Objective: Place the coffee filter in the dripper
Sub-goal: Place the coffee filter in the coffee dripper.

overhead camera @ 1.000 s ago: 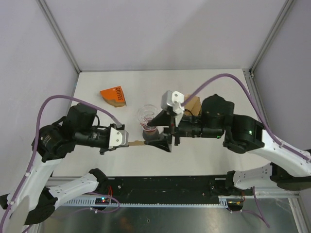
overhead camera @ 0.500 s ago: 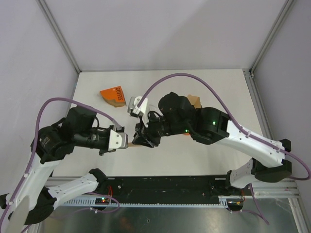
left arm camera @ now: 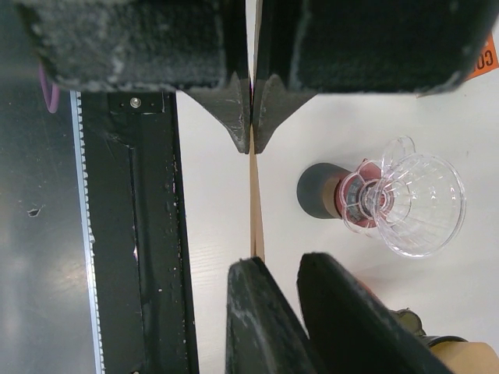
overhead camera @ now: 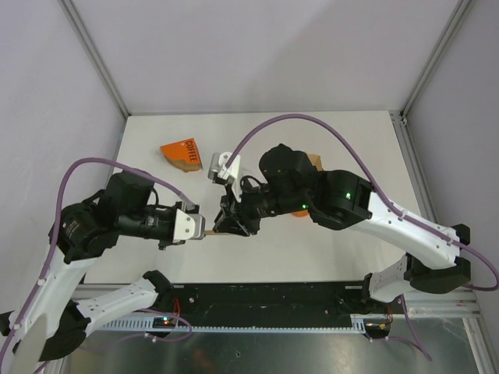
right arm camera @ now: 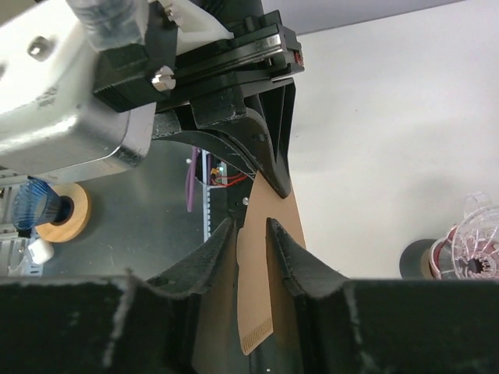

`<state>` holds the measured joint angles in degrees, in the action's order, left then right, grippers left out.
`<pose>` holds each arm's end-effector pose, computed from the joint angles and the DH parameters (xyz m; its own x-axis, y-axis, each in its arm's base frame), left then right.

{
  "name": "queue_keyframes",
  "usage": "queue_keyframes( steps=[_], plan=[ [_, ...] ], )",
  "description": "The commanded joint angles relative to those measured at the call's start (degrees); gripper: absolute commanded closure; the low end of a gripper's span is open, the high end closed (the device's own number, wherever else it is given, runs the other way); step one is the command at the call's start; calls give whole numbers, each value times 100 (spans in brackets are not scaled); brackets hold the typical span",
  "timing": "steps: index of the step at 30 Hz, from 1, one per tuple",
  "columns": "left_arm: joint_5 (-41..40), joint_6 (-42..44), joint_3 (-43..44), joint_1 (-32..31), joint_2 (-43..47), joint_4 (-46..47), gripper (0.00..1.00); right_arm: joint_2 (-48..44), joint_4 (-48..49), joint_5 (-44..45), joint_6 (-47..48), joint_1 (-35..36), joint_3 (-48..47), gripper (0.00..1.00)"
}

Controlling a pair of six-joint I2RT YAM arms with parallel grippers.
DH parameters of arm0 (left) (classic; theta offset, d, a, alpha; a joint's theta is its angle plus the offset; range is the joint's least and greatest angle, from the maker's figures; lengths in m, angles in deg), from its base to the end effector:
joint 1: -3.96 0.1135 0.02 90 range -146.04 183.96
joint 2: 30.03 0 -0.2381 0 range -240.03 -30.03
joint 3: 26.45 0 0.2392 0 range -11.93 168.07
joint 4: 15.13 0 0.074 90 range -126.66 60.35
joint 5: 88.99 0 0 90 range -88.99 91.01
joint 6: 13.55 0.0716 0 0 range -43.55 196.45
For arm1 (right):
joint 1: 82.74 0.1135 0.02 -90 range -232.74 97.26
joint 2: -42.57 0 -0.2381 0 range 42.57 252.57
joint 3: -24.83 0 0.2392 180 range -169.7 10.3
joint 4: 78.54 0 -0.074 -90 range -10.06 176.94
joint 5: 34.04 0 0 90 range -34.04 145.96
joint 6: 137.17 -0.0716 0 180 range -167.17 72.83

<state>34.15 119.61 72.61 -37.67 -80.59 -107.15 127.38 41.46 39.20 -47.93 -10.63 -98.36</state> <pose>0.0670 -0.1119 0.3843 0.2077 0.5817 -0.7865 0.9740 -0.0485 0.2214 0.0782 0.3094 0.4466 -0.1264 -0.3501 -0.9282 -0.9920 0.0437 0.1186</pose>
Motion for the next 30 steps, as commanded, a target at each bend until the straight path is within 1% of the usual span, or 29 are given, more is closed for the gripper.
queue_keyframes(
  steps=[1, 5, 6, 9, 14, 16, 20, 21, 25, 26, 28, 30],
  plan=[
    [-3, 89, -5, -43, 29, -292, 100, -313, 276, -199, -111, -48, -2, 76],
    [3, 88, -5, -41, 24, -287, 100, -336, 291, -240, -112, -52, 77, 87],
    [1, 88, -6, -44, 18, -290, 100, -326, 288, -262, -106, -50, 79, 86],
    [-11, 82, 5, -39, 10, -287, 100, -307, 263, -293, -75, -53, 76, 80],
    [-17, 71, 4, -42, 12, -292, 100, -271, 238, -407, -26, -53, 82, 79],
    [-12, 70, 2, -44, 9, -293, 100, -239, 218, -421, -16, -50, 75, 82],
    [-18, 75, 2, -49, 6, -292, 100, -208, 215, -368, -13, -48, 69, 97],
    [-18, 68, 6, -53, 9, -292, 100, -196, 214, -335, -13, -52, 67, 98],
    [80, 53, 99, -42, -9, -293, 100, -143, 148, -309, 12, -57, 42, 95],
    [88, 57, 116, -45, -7, -293, 100, -137, 142, -314, 17, -57, 35, 95],
    [37, 58, 96, -47, -8, -293, 100, -142, 148, -303, 17, -60, 46, 99],
    [-5, 67, 37, -47, 2, -293, 100, -170, 187, -245, 10, -60, 73, 100]
  ],
)
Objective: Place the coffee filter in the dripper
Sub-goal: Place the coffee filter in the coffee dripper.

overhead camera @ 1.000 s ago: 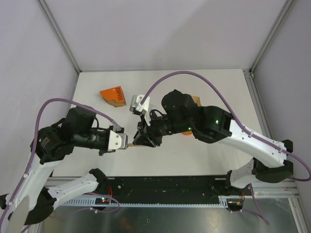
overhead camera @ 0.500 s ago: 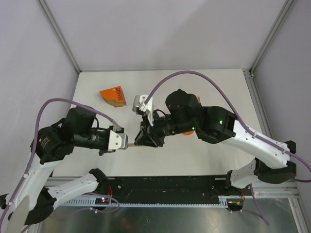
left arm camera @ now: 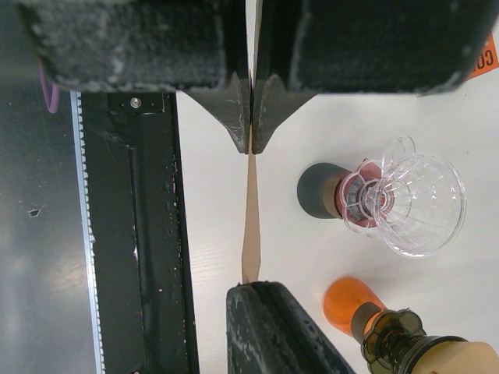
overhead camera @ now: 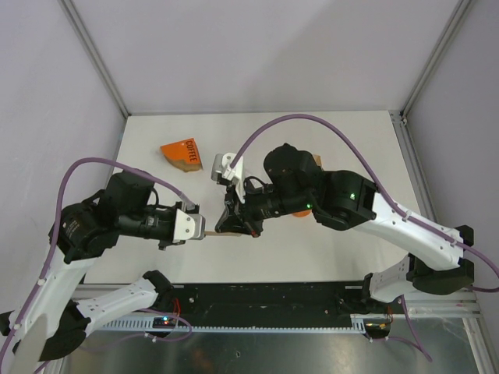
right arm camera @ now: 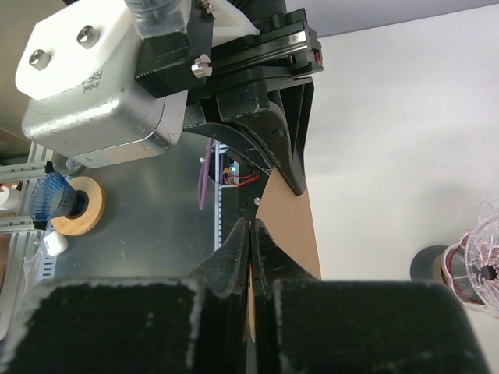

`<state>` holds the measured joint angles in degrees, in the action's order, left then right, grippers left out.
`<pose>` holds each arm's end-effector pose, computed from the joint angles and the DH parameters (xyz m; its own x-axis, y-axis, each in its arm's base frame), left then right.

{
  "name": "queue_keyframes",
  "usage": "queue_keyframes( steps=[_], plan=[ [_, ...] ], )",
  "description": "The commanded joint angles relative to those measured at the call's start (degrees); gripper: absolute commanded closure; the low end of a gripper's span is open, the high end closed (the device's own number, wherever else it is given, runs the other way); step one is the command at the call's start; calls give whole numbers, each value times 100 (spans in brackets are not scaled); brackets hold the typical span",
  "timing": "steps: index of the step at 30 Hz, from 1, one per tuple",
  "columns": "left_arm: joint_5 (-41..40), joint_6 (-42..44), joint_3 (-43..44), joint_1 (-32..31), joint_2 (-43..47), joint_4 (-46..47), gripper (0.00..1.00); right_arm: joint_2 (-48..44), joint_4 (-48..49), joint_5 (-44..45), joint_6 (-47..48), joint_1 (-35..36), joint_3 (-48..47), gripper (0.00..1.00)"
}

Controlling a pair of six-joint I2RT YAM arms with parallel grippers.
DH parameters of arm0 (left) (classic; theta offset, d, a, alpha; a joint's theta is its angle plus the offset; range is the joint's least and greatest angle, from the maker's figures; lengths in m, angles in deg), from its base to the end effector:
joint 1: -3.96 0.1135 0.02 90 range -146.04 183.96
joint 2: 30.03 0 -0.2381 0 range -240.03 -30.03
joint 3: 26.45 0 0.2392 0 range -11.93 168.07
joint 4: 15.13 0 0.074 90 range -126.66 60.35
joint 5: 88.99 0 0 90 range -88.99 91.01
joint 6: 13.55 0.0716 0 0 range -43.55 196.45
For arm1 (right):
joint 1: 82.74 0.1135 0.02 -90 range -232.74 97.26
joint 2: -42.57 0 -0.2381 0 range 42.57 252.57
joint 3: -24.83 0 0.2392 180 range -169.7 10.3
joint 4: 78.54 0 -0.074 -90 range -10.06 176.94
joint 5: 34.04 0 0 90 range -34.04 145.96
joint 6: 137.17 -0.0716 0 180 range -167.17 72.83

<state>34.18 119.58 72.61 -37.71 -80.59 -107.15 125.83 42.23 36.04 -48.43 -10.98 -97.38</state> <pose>0.0669 -0.1119 0.3843 0.2077 0.5813 -0.7868 0.9741 -0.0492 0.2208 0.0741 0.3027 0.4513 -0.1303 -0.3293 -0.9352 -0.9903 -0.0020 0.1387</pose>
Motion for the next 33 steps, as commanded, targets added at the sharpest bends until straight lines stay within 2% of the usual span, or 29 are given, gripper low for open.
queue_keyframes(
  steps=[1, 7, 10, 15, 19, 23, 28, 33],
  plan=[
    [-10, 71, 19, -43, 11, -288, 100, -31, 124, 96, 62, -24, -16, 100],
    [-14, 89, 234, -48, -21, -289, 100, -7, 64, 47, 80, -39, 5, 100],
    [-54, 92, 208, -44, -11, -291, 100, -8, 25, 40, 67, -40, 20, 94],
    [-44, 92, 200, -44, -10, -285, 100, -41, 51, 80, 37, -43, 67, 91],
    [-47, 92, 193, -47, -13, -292, 100, -38, 71, 24, 12, -37, 86, 81],
    [-35, 93, 180, -50, -8, -287, 100, -43, 107, -2, -10, -51, 89, 88],
    [-69, 100, 154, -58, -21, -286, 100, -77, 199, -288, -59, -77, 79, 82],
    [-77, 99, 167, -67, -31, -289, 100, -86, 214, -367, -151, -68, 80, 86]
  ],
)
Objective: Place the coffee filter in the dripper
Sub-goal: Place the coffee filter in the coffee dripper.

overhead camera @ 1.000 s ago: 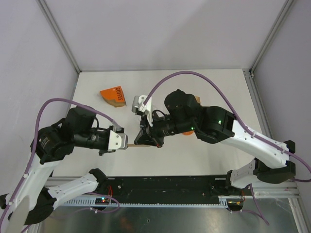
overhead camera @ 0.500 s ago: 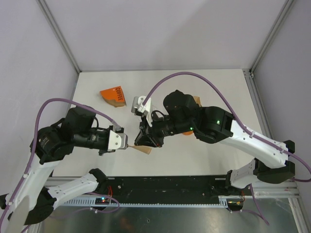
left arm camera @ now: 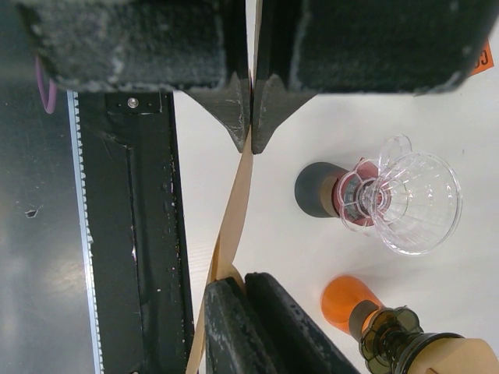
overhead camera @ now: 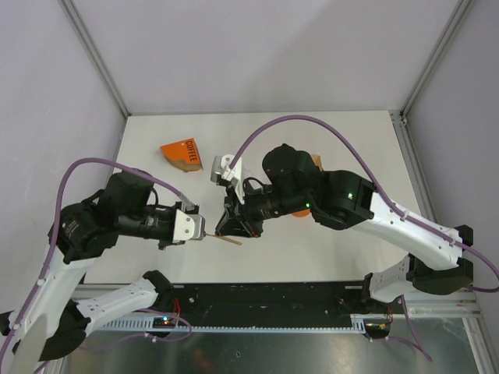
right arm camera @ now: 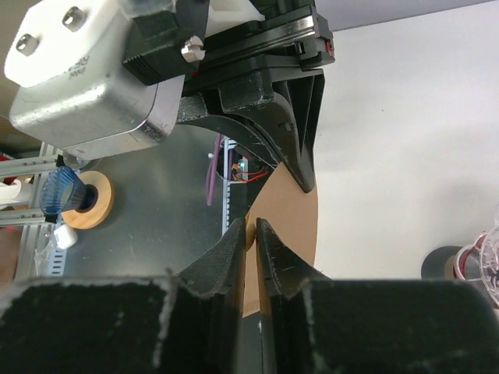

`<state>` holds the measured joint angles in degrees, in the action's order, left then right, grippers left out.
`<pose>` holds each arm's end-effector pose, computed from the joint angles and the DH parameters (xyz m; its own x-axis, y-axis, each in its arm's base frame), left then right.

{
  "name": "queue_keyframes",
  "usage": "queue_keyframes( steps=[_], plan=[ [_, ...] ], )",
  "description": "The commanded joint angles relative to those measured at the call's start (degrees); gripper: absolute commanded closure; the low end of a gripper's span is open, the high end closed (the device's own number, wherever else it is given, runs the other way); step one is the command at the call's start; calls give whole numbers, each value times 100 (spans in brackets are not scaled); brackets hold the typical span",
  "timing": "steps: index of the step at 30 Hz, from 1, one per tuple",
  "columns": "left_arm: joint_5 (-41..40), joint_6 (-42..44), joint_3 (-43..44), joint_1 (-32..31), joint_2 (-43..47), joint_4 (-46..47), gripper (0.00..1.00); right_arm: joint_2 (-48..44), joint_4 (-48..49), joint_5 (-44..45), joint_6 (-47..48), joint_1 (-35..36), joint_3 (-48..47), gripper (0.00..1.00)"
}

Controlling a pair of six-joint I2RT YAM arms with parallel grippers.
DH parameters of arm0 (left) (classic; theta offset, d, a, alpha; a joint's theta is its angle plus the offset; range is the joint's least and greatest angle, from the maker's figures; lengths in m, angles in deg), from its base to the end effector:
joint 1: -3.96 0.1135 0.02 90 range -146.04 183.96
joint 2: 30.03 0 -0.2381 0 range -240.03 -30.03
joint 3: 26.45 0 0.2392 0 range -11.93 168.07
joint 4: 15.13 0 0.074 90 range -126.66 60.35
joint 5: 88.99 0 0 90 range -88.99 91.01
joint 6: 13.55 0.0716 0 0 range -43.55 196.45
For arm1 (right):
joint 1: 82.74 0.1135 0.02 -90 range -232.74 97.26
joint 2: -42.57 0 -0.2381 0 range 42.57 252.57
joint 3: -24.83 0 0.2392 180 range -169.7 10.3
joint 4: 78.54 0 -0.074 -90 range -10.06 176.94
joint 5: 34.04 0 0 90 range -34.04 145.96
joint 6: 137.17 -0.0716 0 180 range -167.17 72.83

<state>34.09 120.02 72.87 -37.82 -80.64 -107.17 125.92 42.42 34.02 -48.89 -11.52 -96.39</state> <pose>0.0666 -0.1119 0.3853 0.2181 0.5796 -0.7852 0.9717 -0.0541 0.2300 0.0752 0.3042 0.4461 -0.1459 -0.3427 -0.9280 -0.9864 -0.0210 0.1629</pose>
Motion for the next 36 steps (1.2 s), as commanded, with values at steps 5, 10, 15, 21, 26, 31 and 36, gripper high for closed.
queue_keyframes(
  steps=[5, 10, 15, 21, 26, 31, 36],
  plan=[
    [-77, 50, 158, -63, -31, -290, 100, -68, 103, -43, -121, -4, 16, 87],
    [-112, 52, 154, -69, -32, -290, 100, -53, 44, -16, -142, 4, 17, 81],
    [-139, 58, 135, -78, -41, -287, 100, -60, 21, -47, -194, 26, 27, 75],
    [-140, 54, 134, -85, -30, -287, 100, -7, 94, -26, -260, 65, -7, 82],
    [-143, 52, 134, -86, -28, -284, 100, -14, 149, -58, -279, 66, 8, 98],
    [-194, 80, 127, -89, 0, -282, 100, -59, 175, -22, -345, 25, 44, 100],
    [-342, 185, 172, -102, 29, -284, 100, -44, 195, 182, -444, -56, 108, 100]
  ],
)
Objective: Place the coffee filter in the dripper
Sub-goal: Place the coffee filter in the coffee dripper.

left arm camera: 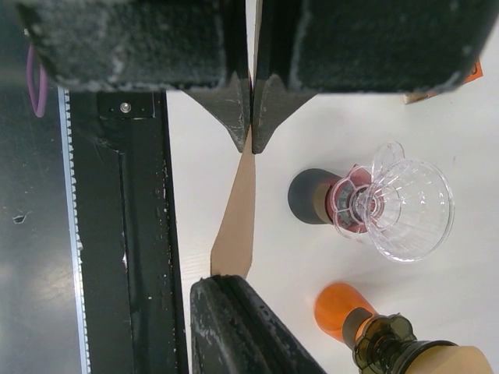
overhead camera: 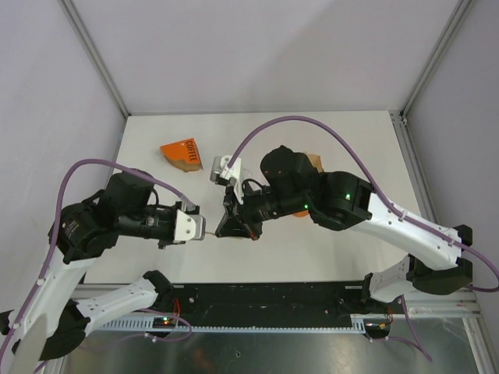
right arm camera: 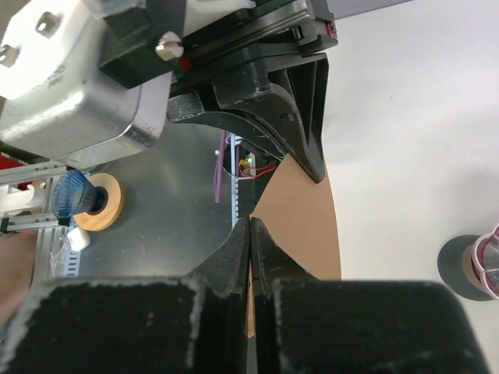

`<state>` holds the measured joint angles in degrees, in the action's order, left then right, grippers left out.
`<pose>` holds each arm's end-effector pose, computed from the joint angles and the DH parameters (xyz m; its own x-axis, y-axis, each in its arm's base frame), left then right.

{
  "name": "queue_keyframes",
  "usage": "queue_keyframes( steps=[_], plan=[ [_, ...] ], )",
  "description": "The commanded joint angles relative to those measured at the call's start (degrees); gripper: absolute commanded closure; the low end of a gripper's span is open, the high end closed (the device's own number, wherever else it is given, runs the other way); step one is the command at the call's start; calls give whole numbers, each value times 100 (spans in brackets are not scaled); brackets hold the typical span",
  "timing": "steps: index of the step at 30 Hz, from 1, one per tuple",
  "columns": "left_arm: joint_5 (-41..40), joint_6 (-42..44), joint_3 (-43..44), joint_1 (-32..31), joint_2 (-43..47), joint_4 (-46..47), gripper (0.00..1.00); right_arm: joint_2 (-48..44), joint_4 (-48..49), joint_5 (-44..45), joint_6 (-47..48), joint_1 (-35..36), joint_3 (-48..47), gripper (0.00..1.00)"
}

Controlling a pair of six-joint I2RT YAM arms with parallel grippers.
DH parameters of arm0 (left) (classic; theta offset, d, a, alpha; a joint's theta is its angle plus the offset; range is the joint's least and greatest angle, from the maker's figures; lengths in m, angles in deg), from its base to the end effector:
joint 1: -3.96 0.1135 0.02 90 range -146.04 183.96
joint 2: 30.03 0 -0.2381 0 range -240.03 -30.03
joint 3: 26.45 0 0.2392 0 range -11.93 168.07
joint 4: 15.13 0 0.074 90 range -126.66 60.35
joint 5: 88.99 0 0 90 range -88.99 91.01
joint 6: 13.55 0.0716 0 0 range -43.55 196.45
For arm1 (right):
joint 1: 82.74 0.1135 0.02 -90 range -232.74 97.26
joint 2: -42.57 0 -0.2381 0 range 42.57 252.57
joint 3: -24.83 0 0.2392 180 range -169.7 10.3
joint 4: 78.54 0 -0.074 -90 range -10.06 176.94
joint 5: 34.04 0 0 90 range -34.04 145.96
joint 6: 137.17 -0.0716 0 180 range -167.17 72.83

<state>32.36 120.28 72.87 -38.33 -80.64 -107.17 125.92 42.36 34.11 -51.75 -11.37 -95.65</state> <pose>0.0674 -0.1117 0.3845 0.2256 0.5942 -0.7720 0.9680 -0.0477 0.2462 0.0749 0.3055 0.4418 -0.1982 -0.3558 -0.9133 -0.9771 -0.0022 0.2128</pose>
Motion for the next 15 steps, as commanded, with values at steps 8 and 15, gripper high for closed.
queue_keyframes(
  steps=[8, 15],
  plan=[
    [-555, 416, -10, -133, 111, -281, 100, -197, 834, 49, -692, -611, 452, 100],
    [-1094, 731, -92, -158, 170, -282, 100, -160, 988, -160, -724, -621, 592, 100]
  ],
)
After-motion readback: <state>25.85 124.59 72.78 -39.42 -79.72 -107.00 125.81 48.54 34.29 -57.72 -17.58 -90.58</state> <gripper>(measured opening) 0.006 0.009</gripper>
